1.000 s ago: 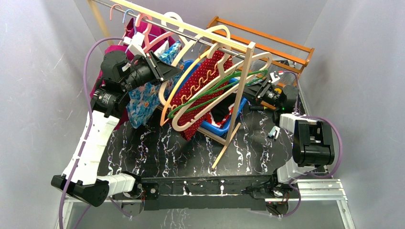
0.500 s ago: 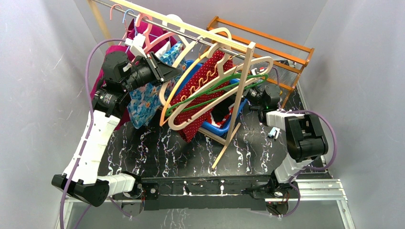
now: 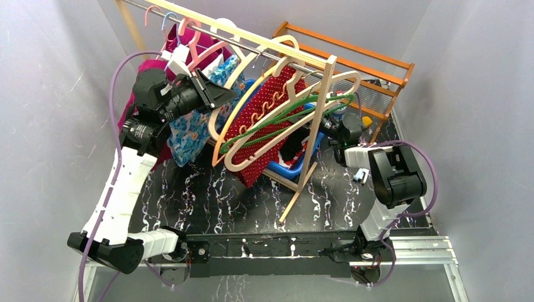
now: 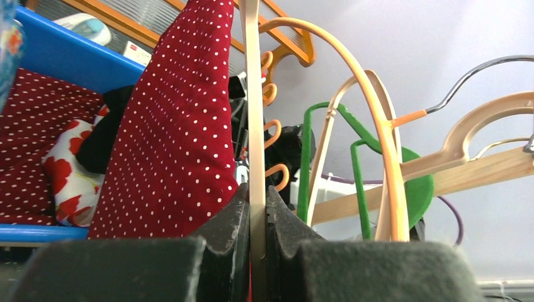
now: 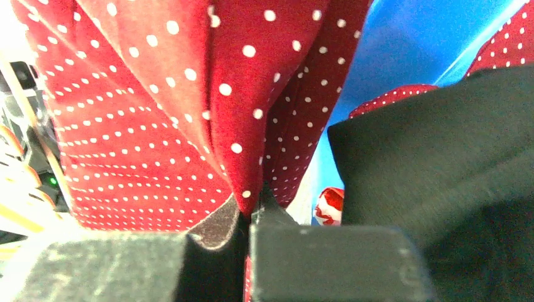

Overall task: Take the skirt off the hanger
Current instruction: Remove the skirt from the hanger, then place the skirt in the bin.

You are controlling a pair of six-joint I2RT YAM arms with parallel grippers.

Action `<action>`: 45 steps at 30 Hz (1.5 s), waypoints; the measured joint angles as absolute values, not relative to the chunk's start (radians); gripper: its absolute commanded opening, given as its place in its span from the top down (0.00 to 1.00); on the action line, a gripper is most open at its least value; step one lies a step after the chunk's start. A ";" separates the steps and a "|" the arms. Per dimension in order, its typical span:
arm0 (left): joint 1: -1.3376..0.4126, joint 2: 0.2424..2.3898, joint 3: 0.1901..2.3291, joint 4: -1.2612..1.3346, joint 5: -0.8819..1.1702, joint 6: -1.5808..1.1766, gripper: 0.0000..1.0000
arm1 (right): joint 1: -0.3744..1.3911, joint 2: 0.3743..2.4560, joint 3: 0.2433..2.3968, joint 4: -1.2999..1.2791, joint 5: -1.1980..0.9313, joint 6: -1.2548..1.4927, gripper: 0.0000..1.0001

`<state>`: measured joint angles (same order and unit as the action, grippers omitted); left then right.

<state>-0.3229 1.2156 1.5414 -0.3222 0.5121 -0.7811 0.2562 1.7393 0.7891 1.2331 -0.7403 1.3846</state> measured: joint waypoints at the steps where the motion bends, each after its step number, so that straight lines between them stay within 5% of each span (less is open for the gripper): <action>1: -0.323 1.212 1.541 -0.327 0.499 -0.772 1.00 | 0.255 1.736 0.773 1.237 -0.732 1.390 1.00; 11: -0.327 1.113 1.533 -0.469 0.284 -0.630 1.00 | 0.119 1.552 0.649 1.187 -0.741 1.355 1.00; 19: -0.336 1.012 1.534 -0.525 0.147 -0.514 1.00 | -0.081 1.342 0.633 0.912 -0.775 1.163 1.00; 30: -0.320 0.960 1.568 -0.494 0.010 -0.444 1.00 | -0.310 1.354 0.703 0.742 -0.815 1.138 1.00; 36: -0.320 0.955 1.563 -0.494 0.030 -0.457 1.00 | -0.122 1.390 0.850 0.814 -0.672 1.209 1.00; 45: -0.320 0.926 1.530 -0.486 0.054 -0.484 1.00 | 0.081 1.296 0.713 0.772 -0.364 1.184 1.00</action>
